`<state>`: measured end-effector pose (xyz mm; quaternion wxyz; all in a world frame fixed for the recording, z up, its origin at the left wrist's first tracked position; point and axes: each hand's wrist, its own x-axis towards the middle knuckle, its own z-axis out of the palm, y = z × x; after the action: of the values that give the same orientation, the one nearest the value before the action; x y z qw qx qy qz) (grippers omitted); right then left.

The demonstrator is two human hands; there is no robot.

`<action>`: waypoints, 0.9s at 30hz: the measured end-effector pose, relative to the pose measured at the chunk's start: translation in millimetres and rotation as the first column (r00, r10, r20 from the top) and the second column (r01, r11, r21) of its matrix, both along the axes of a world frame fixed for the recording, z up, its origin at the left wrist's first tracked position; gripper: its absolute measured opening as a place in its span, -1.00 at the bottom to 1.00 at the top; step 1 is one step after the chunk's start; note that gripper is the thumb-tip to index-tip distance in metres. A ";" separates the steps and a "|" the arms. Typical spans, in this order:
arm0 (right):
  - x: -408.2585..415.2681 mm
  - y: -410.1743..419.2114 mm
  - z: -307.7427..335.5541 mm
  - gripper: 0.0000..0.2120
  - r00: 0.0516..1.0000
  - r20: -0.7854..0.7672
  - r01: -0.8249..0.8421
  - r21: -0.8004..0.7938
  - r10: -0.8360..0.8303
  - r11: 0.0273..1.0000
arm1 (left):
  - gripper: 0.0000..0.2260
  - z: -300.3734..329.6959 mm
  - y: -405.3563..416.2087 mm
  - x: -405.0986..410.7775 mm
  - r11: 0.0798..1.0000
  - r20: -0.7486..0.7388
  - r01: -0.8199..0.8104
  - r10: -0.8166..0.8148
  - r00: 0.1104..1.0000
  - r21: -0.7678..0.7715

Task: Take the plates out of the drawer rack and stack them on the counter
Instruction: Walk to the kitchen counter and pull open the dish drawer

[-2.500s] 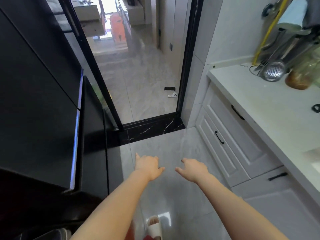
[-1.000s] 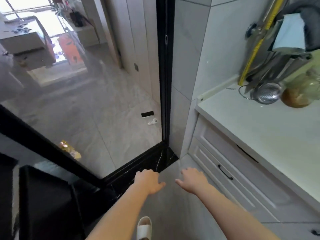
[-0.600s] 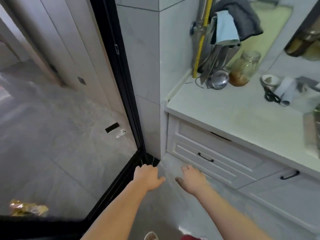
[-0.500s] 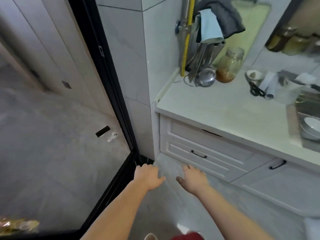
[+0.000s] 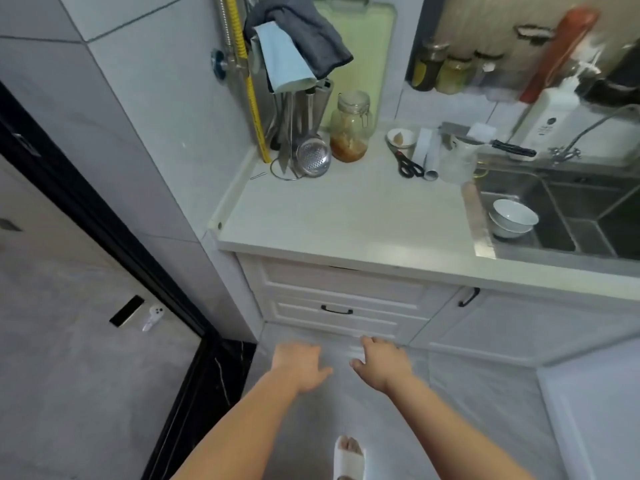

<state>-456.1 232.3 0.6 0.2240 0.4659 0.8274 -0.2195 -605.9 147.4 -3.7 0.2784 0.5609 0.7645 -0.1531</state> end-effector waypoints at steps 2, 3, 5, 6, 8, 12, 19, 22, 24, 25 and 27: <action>6.1 14.6 -2.6 -0.50 1.000 0.000 -0.004 0.000 0.004 1.000 | -0.49 -1.4 16.7 10.1 1.000 0.001 -0.004 0.004 1.000 -0.004; 8.2 21.5 -3.9 -0.50 1.000 0.001 -0.007 -0.003 0.007 1.000 | -0.48 -2.6 24.3 14.5 1.000 0.005 -0.007 0.007 1.000 -0.005; 12.4 33.0 -5.6 -0.50 1.000 0.001 -0.013 -0.007 0.013 1.000 | -0.47 -5.9 36.6 22.2 1.000 0.019 -0.008 0.008 1.000 -0.011; 14.3 37.7 -6.9 -0.50 1.000 0.001 -0.015 -0.008 0.015 1.000 | -0.47 -7.4 41.2 25.0 1.000 0.023 -0.006 0.006 1.000 -0.013; 18.8 45.3 -9.9 -0.51 1.000 0.007 -0.011 -0.014 0.011 1.000 | -0.46 -9.2 48.5 28.1 1.000 0.032 -0.011 0.012 0.999 -0.018; 24.8 57.8 -16.2 -0.50 0.999 0.026 0.022 -0.039 -0.021 0.999 | -0.46 -12.6 60.0 22.1 0.999 0.045 -0.020 0.021 0.999 -0.029; 6.0 81.0 -21.5 -0.49 0.995 0.025 0.099 -0.035 -0.098 0.994 | -0.46 -16.3 92.4 -14.8 0.996 0.001 0.065 -0.065 0.998 -0.064; -9.8 87.1 -20.9 -0.48 0.988 0.026 0.151 -0.035 -0.150 0.988 | -0.49 -13.7 111.1 -33.4 0.992 0.002 0.119 -0.119 0.993 -0.031; -22.0 92.7 -21.4 -0.49 0.983 0.025 0.184 -0.038 -0.183 0.982 | -0.51 -11.5 122.8 -46.0 0.988 0.017 0.156 -0.156 0.988 -0.006; -29.0 95.7 -21.2 -0.50 0.980 0.021 0.199 -0.037 -0.198 0.979 | -0.52 -10.3 128.4 -52.6 0.985 0.022 0.173 -0.173 0.985 -0.001; -43.4 99.8 -20.3 -0.50 0.975 0.010 0.224 -0.030 -0.224 0.974 | -0.52 -10.4 137.2 -65.6 0.979 0.020 0.206 -0.206 0.978 0.000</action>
<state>-499.5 332.2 -19.7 0.2076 0.5535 0.7654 -0.2545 -671.4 284.6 -14.1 0.2693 0.6383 0.6993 -0.1761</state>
